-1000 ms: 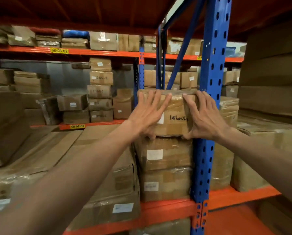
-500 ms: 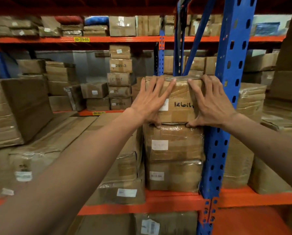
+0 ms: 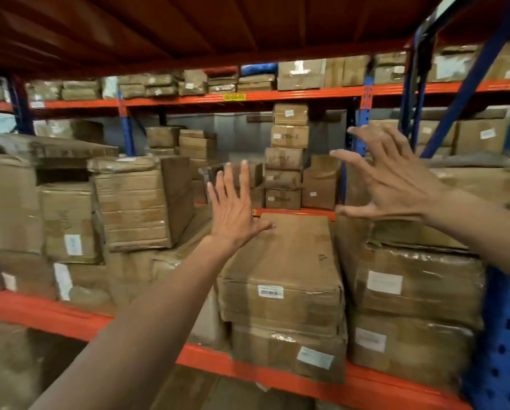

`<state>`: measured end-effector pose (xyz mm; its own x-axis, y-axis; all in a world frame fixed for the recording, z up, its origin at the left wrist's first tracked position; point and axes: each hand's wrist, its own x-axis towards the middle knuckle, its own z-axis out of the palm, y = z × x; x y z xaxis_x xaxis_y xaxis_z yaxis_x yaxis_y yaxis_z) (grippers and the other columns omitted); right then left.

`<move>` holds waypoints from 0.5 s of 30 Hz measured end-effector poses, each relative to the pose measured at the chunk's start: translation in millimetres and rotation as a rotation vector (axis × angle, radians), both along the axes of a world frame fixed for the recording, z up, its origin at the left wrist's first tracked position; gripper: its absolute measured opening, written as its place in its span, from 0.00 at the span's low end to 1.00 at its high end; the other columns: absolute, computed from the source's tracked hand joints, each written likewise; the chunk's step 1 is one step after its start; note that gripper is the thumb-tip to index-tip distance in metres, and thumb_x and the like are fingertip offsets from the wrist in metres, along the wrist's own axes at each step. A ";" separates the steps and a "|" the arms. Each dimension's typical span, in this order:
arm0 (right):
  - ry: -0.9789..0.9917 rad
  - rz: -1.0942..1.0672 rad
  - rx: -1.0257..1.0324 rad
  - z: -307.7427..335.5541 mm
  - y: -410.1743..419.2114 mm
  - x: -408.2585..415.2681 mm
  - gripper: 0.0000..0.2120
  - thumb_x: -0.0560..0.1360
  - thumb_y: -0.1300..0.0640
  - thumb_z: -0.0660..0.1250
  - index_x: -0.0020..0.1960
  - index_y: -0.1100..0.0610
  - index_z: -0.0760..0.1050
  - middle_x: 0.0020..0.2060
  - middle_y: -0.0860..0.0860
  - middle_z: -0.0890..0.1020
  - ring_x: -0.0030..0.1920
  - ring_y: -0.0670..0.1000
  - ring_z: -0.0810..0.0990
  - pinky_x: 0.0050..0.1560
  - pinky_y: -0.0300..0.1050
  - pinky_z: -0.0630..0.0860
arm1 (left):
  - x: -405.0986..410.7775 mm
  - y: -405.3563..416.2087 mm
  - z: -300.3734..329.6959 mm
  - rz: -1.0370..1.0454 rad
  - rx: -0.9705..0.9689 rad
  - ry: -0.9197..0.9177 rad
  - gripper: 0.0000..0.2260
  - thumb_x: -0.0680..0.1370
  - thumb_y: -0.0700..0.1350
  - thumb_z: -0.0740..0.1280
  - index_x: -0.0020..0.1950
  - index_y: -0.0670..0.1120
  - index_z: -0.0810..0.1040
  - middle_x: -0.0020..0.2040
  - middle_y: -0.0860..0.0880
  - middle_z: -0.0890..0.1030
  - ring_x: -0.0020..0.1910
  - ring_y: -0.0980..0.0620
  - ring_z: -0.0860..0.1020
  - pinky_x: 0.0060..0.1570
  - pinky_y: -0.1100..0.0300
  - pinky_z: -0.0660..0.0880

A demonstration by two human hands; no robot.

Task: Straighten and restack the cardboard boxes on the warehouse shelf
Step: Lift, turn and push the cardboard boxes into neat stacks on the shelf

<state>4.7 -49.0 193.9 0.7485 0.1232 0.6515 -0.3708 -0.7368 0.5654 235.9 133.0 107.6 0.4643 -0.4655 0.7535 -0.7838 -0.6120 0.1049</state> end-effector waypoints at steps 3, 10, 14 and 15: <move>0.060 0.035 -0.033 1.4 42.0 63.4 0.47 0.66 0.27 0.64 0.77 0.52 0.61 0.73 0.67 0.61 0.75 0.68 0.58 0.75 0.66 0.50 | 56.2 55.0 -10.2 0.159 -0.207 0.204 0.65 0.63 0.72 0.73 0.80 0.45 0.34 0.79 0.33 0.43 0.77 0.31 0.45 0.73 0.34 0.42; 0.173 0.135 -0.171 2.7 149.4 223.7 0.49 0.67 0.33 0.71 0.79 0.47 0.53 0.78 0.62 0.54 0.77 0.64 0.51 0.76 0.62 0.44 | 152.6 142.1 -47.4 0.307 -0.563 0.688 0.74 0.52 0.75 0.75 0.71 0.50 0.21 0.78 0.33 0.34 0.77 0.30 0.39 0.72 0.30 0.43; 0.251 0.091 -0.311 6.1 208.2 298.1 0.48 0.74 0.47 0.70 0.81 0.46 0.41 0.80 0.62 0.45 0.79 0.63 0.42 0.76 0.64 0.42 | 168.9 142.0 -61.9 0.195 -0.603 0.797 0.78 0.50 0.72 0.78 0.71 0.50 0.18 0.77 0.34 0.31 0.77 0.32 0.37 0.73 0.31 0.41; 0.297 0.079 -0.360 6.8 220.1 314.1 0.47 0.75 0.50 0.69 0.81 0.45 0.39 0.80 0.61 0.41 0.79 0.62 0.39 0.76 0.64 0.40 | 171.4 139.3 -63.4 0.185 -0.614 0.792 0.78 0.50 0.71 0.79 0.70 0.49 0.18 0.77 0.33 0.32 0.77 0.32 0.38 0.73 0.31 0.42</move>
<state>318.8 171.2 200.8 0.8752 0.3659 0.3163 -0.1053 -0.4941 0.8630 407.4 272.3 44.1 0.9588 0.0278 0.2827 -0.2510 -0.3828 0.8891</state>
